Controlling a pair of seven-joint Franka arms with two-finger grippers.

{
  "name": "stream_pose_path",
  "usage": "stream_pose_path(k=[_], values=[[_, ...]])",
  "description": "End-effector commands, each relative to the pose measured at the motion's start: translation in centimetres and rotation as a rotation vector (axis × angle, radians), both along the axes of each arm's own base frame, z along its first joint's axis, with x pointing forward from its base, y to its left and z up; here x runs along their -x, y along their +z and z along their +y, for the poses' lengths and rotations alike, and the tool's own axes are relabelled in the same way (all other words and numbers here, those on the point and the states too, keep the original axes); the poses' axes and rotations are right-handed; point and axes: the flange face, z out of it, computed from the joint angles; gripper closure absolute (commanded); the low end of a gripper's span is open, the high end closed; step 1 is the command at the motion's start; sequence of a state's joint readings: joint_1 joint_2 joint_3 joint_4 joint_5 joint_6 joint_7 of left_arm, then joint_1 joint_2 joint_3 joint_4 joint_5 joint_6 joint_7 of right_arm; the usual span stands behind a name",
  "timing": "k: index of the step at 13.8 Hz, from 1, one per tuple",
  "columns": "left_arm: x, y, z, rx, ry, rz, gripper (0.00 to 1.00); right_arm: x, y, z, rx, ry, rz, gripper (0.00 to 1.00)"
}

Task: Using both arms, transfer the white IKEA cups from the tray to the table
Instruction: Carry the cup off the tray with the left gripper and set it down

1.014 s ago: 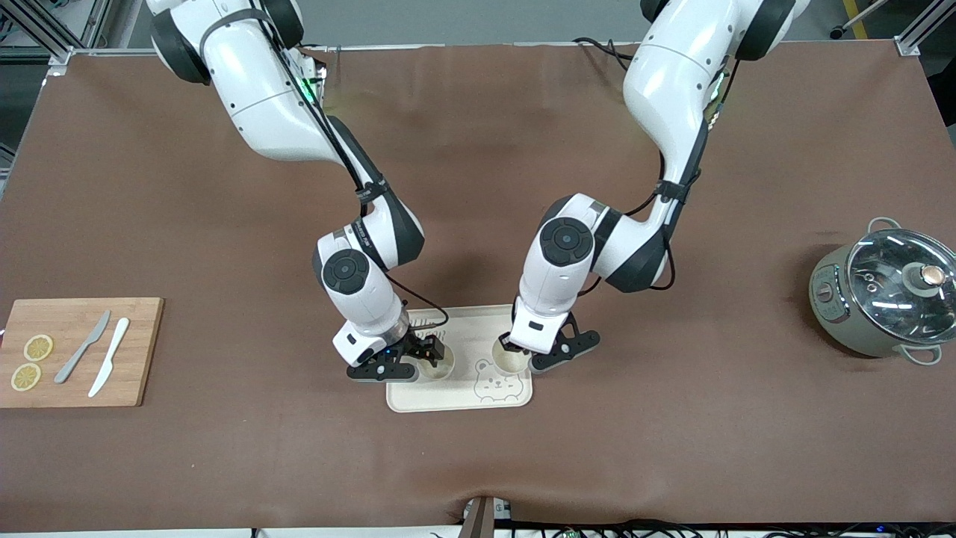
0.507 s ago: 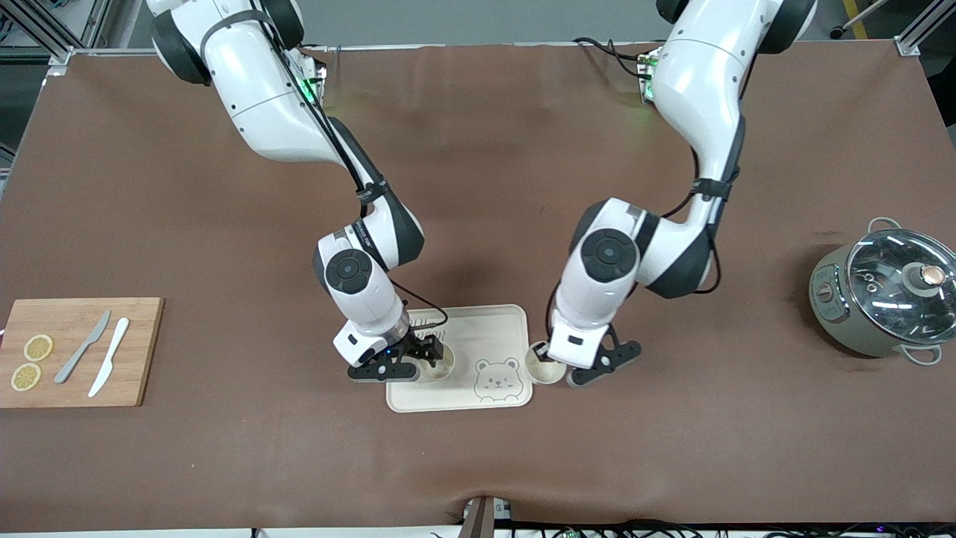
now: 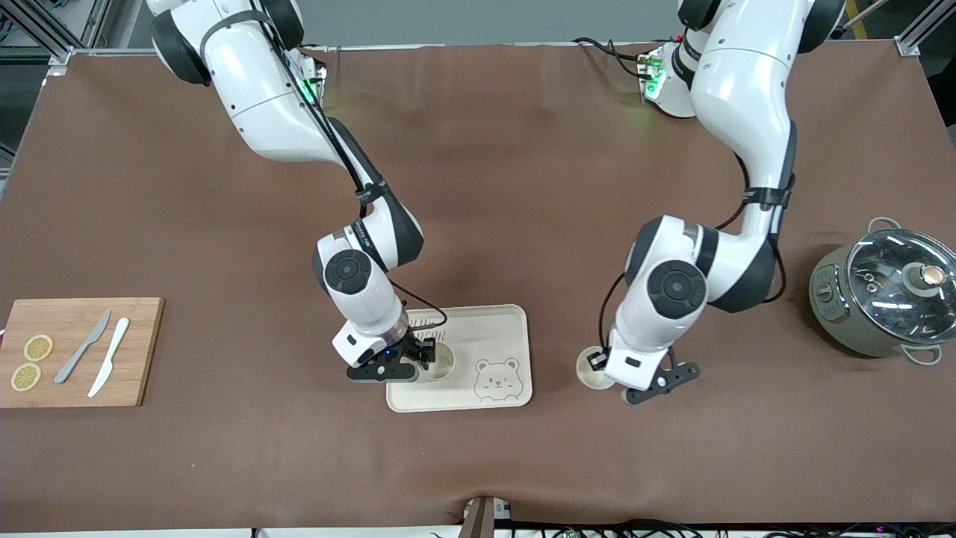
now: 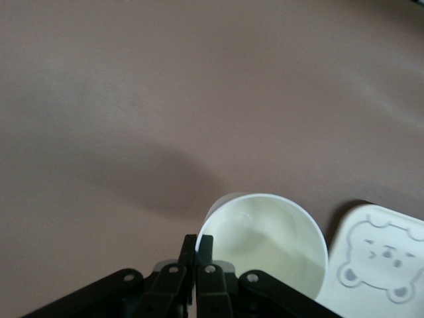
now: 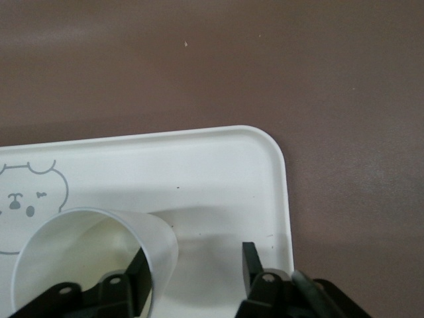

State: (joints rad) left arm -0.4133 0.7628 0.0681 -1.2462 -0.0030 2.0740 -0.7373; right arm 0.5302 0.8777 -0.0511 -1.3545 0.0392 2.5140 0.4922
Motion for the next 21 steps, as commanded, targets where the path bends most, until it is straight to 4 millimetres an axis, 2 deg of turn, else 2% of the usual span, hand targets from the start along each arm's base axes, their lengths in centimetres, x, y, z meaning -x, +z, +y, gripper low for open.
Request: stream_pose_path(k=[1, 6, 10, 15, 19, 21], values=[[-0.4, 0.5, 3.5, -0.008, -0.018, 0.038, 1.00, -0.5, -0.2, 0.1, -0.002, -0.008, -0.013, 0.62], [-1.7, 0.0, 10.4, -0.018, 0.001, 0.084, 1.00, -0.4, -0.3, 0.2, -0.003, -0.010, -0.011, 0.88], [-2.6, -0.8, 15.4, -0.019, -0.030, 0.098, 1.00, -0.2, -0.3, 0.6, -0.003, -0.004, -0.011, 0.99], [-3.6, -2.6, 21.0, -0.027, -0.055, 0.091, 1.00, -0.1, -0.3, 0.8, -0.001, 0.004, -0.010, 1.00], [-4.3, -4.9, 22.4, -0.032, -0.065, 0.039, 1.00, 0.1, 0.2, 1.1, -0.005, 0.000, -0.007, 1.00], [-4.3, -5.6, 23.3, -0.044, -0.068, 0.033, 1.00, 0.0, 2.4, 1.4, -0.024, -0.004, -0.016, 1.00]])
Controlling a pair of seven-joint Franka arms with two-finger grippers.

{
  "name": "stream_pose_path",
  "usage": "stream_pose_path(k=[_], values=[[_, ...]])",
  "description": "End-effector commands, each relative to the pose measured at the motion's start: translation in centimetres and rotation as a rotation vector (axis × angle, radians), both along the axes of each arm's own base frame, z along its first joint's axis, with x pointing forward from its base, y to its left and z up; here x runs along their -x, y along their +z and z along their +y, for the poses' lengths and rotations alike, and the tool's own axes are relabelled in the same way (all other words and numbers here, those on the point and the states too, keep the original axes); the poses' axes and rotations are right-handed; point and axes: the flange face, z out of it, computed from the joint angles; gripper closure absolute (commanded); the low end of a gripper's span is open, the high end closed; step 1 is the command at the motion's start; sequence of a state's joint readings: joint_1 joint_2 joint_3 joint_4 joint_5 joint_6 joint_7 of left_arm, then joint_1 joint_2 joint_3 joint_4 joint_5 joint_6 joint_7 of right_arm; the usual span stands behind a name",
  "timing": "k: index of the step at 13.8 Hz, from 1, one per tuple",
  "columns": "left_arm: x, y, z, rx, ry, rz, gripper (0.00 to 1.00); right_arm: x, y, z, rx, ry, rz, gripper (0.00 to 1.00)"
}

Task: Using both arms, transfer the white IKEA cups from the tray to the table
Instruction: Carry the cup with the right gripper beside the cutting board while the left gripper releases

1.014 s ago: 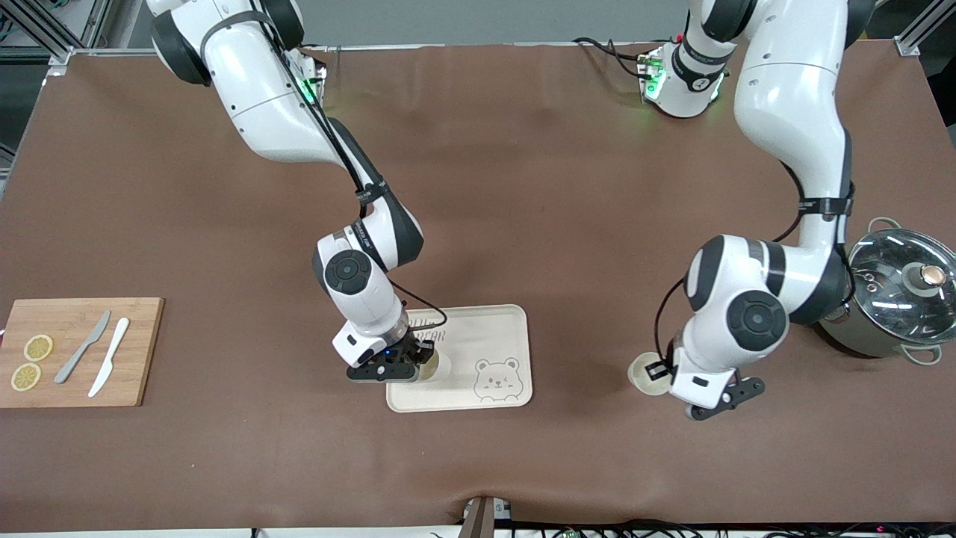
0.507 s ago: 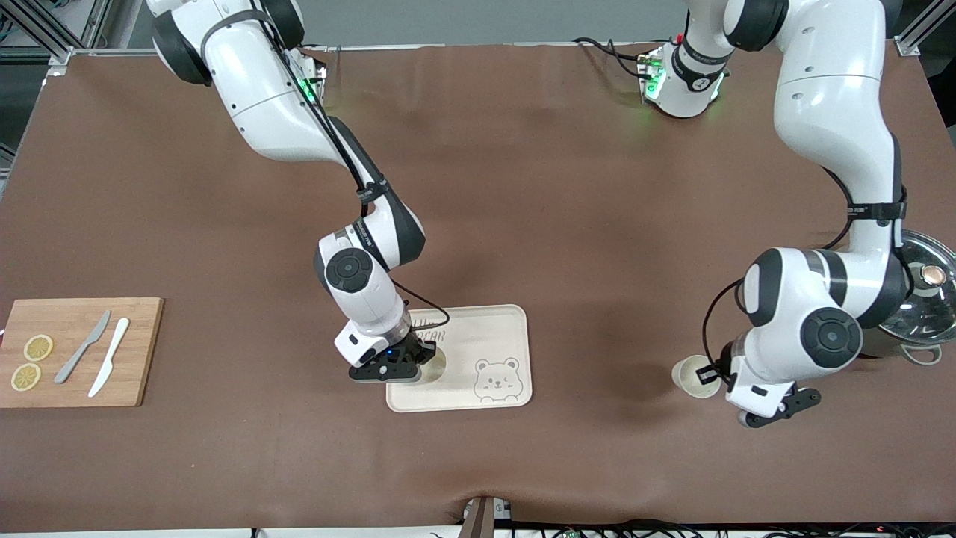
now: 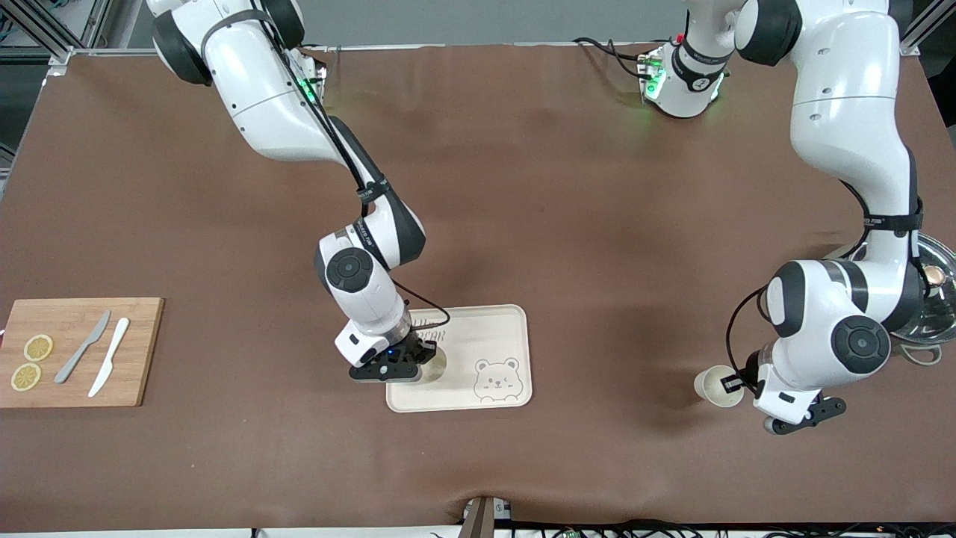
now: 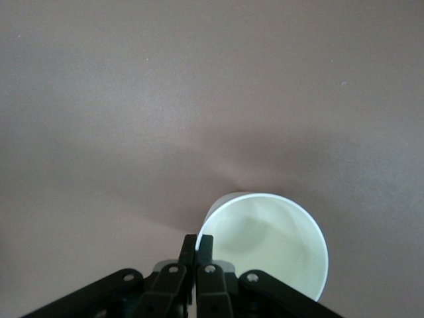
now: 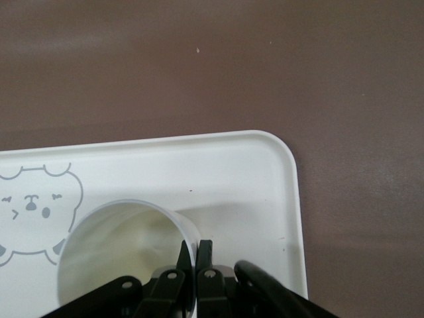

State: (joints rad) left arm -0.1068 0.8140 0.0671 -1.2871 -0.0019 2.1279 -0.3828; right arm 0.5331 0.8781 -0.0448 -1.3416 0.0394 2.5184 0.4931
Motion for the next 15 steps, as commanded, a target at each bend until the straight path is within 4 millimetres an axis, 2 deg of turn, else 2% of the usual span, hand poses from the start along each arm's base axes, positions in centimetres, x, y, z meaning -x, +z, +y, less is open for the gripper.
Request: stream_pose_path(k=[1, 2, 3, 5, 6, 7, 8, 11, 12, 13, 14, 15], values=[[0.0, -0.6, 0.9, -0.023, -0.023, -0.016, 1.00, 0.2, 2.0, 0.5, 0.007, -0.012, 0.029, 1.00], [0.0, -0.7, 1.0, -0.030, -0.028, -0.019, 1.00, 0.4, 2.5, 0.4, 0.025, -0.007, 0.057, 1.00], [0.0, -0.8, 1.2, -0.029, -0.025, -0.020, 1.00, 0.3, 3.9, 0.1, 0.026, -0.008, 0.059, 1.00], [0.1, -1.5, 1.2, -0.030, -0.025, -0.017, 1.00, -0.3, 6.0, -1.2, 0.024, -0.015, 0.046, 1.00], [0.1, -1.7, 1.2, -0.030, -0.025, -0.016, 1.00, -0.5, 6.4, -1.9, 0.036, -0.013, 0.062, 1.00], [0.1, -1.7, 1.2, -0.030, -0.027, -0.015, 0.94, -0.8, 7.3, -2.8, 0.044, 0.010, 0.060, 1.00], [0.1, -1.6, 1.2, -0.030, -0.027, -0.017, 0.78, -1.3, 7.9, -4.5, 0.057, 0.034, 0.064, 1.00], [0.1, -1.6, 1.2, -0.030, -0.027, -0.017, 0.46, -2.2, 9.1, -8.7, 0.090, 0.091, 0.083, 1.00], [0.1, -1.4, 1.3, -0.030, -0.025, -0.018, 0.29, -2.5, 9.4, -10.7, 0.099, 0.112, 0.085, 1.00], [0.1, -1.1, 1.3, -0.028, -0.025, -0.021, 0.18, -2.7, 9.6, -12.1, 0.108, 0.144, 0.084, 1.00], [0.0, -0.9, 1.5, -0.028, -0.023, -0.024, 0.10, -3.0, 9.8, -13.7, 0.112, 0.159, 0.084, 1.00], [0.0, -0.5, 1.5, -0.028, -0.023, -0.031, 0.08, -3.1, 9.7, -15.1, 0.119, 0.174, 0.088, 1.00]])
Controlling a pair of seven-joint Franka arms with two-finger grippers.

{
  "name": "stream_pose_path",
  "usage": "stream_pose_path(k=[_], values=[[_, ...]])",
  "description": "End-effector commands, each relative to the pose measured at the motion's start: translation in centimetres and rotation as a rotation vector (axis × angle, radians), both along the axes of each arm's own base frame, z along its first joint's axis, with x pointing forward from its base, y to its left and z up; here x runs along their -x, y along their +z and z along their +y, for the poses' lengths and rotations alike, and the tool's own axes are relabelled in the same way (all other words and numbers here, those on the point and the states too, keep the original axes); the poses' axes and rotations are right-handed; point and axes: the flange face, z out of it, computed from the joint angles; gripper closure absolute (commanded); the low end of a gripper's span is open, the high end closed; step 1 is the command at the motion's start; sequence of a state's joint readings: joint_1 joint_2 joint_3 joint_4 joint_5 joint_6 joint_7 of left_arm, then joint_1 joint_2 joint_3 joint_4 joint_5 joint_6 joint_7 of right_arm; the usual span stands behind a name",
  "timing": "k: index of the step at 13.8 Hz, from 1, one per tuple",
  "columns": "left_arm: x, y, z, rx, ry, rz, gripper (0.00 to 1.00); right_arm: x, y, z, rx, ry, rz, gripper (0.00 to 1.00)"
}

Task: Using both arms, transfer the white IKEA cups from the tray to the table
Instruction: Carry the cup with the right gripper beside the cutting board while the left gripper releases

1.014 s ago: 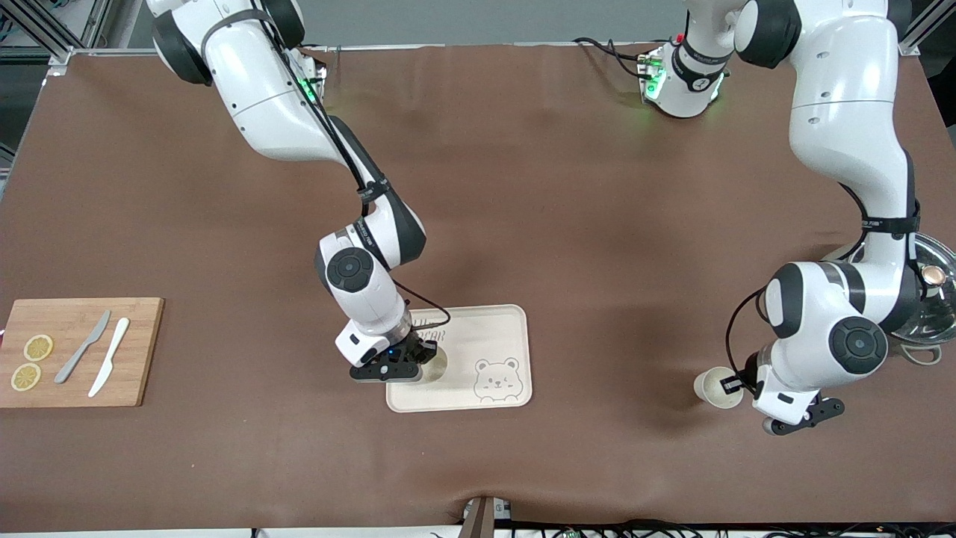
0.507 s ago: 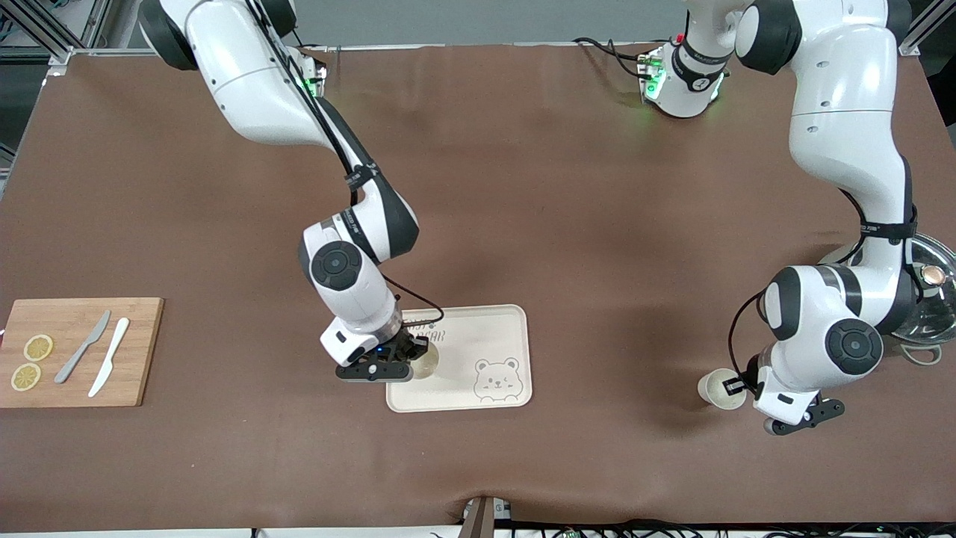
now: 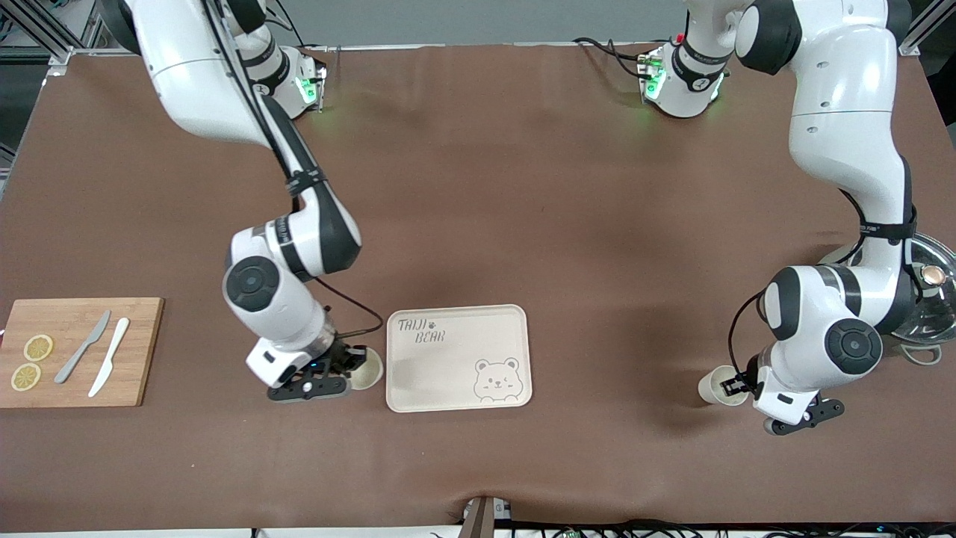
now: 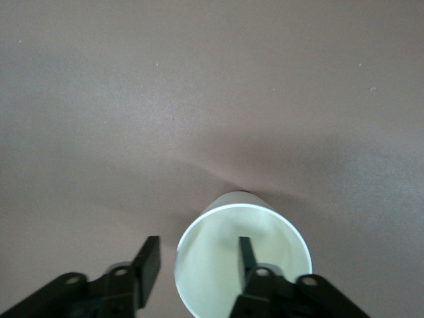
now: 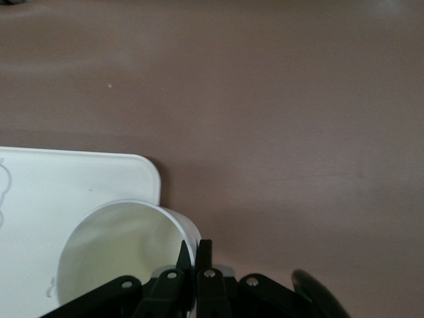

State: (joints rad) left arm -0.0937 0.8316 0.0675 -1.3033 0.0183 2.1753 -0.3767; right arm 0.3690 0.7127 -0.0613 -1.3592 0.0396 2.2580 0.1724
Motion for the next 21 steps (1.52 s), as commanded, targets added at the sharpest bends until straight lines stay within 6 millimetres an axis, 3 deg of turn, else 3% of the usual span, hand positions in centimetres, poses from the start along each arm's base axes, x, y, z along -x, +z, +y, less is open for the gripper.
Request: stream_pose_path(k=[1, 6, 10, 13, 21], values=[[0.0, 1.4, 0.5, -0.010, -0.018, -0.018, 0.04, 0.7, 0.8, -3.9, 0.008, 0.058, 0.019, 1.00], [-0.2, 5.1, 0.8, -0.008, -0.036, -0.059, 0.00, -0.6, 0.0, -12.0, 0.018, 0.146, 0.029, 1.00], [0.1, 10.6, 0.6, -0.003, -0.036, -0.102, 0.00, -1.4, -0.9, -18.2, -0.032, 0.219, 0.019, 1.00], [0.8, 14.4, 0.5, 0.005, -0.032, -0.102, 0.00, -1.6, -2.2, -19.4, -0.048, 0.233, 0.019, 1.00], [4.7, 24.3, -1.6, 0.036, -0.083, -0.056, 0.00, -2.0, -7.9, -19.2, -0.027, 0.224, -0.008, 1.00]])
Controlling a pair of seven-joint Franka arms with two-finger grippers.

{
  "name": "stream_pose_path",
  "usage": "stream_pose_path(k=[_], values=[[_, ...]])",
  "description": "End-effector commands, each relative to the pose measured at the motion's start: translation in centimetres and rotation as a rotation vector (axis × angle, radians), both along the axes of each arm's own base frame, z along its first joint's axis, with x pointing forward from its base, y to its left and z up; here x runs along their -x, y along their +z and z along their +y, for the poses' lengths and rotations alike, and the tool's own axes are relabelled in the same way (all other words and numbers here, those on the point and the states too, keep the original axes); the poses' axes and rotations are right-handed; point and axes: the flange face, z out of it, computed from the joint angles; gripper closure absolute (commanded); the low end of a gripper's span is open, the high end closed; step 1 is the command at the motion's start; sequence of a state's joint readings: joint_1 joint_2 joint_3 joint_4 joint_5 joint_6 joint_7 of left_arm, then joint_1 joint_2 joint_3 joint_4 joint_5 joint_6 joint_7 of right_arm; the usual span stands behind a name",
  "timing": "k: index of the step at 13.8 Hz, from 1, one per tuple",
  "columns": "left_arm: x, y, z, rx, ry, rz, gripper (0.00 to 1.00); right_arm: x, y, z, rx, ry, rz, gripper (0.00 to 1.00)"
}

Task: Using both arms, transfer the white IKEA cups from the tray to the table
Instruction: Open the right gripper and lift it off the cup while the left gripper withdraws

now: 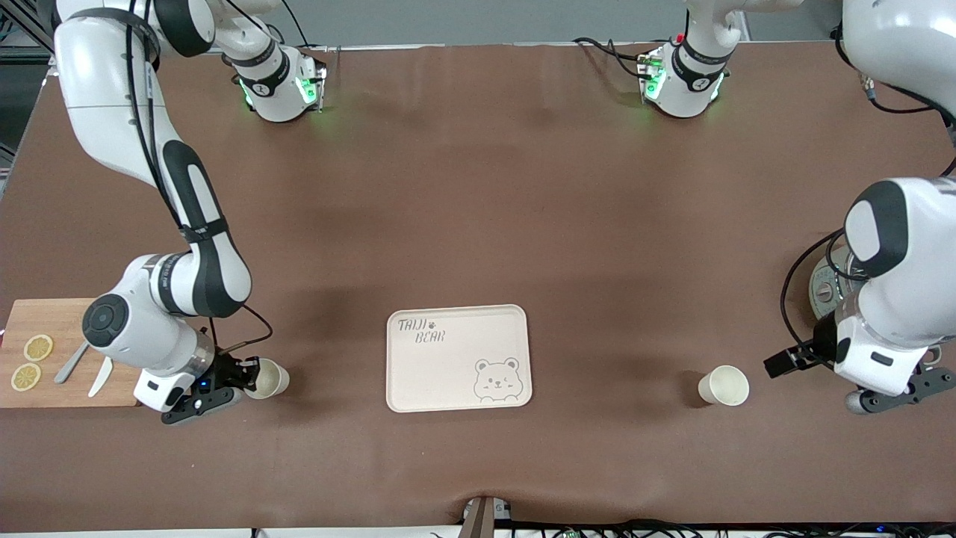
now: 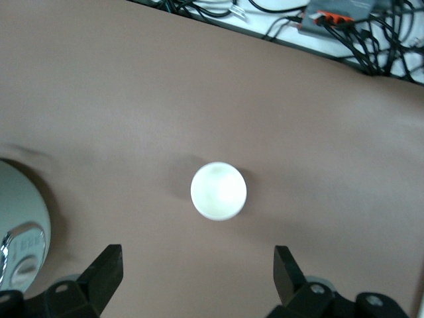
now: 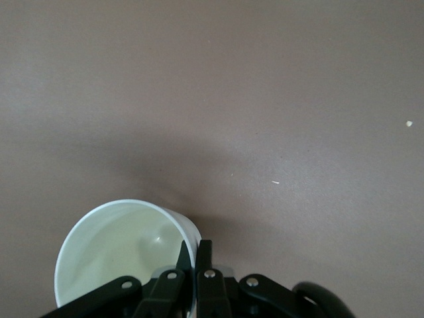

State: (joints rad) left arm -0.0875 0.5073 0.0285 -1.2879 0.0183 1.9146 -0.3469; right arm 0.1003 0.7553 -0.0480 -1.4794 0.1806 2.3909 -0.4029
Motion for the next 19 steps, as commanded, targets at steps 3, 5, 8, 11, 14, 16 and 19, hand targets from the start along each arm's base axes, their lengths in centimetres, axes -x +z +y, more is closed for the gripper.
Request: stream_pose_path(k=[3, 5, 8, 11, 14, 16, 19], values=[[3.4, 5.6, -0.5, -0.001, -0.098, 0.036, 0.00, -0.2, -1.0, 0.0, -0.013, 0.003, -0.020, 1.00], [4.7, 7.8, -0.2, -0.007, -0.150, 0.052, 0.00, -0.1, -1.5, 0.0, -0.012, 0.003, -0.014, 1.00], [6.5, 10.5, 0.6, -0.006, -0.175, 0.067, 0.00, -0.2, -1.4, -0.3, -0.013, -0.001, -0.014, 0.82], [8.0, 12.9, 0.6, -0.002, -0.182, 0.068, 0.00, -0.3, -0.9, -0.8, -0.015, -0.010, -0.015, 0.00], [9.8, 15.0, 0.8, -0.002, -0.186, 0.070, 0.00, -0.7, 0.1, -1.3, -0.017, -0.016, -0.026, 0.00], [11.2, 16.0, 0.9, -0.005, -0.215, 0.066, 0.00, -0.9, 1.2, -1.1, -0.025, -0.011, 0.005, 0.00], [12.9, 16.4, 1.0, -0.005, -0.219, 0.070, 0.00, -0.8, 4.6, -0.6, -0.036, 0.006, 0.073, 0.00]])
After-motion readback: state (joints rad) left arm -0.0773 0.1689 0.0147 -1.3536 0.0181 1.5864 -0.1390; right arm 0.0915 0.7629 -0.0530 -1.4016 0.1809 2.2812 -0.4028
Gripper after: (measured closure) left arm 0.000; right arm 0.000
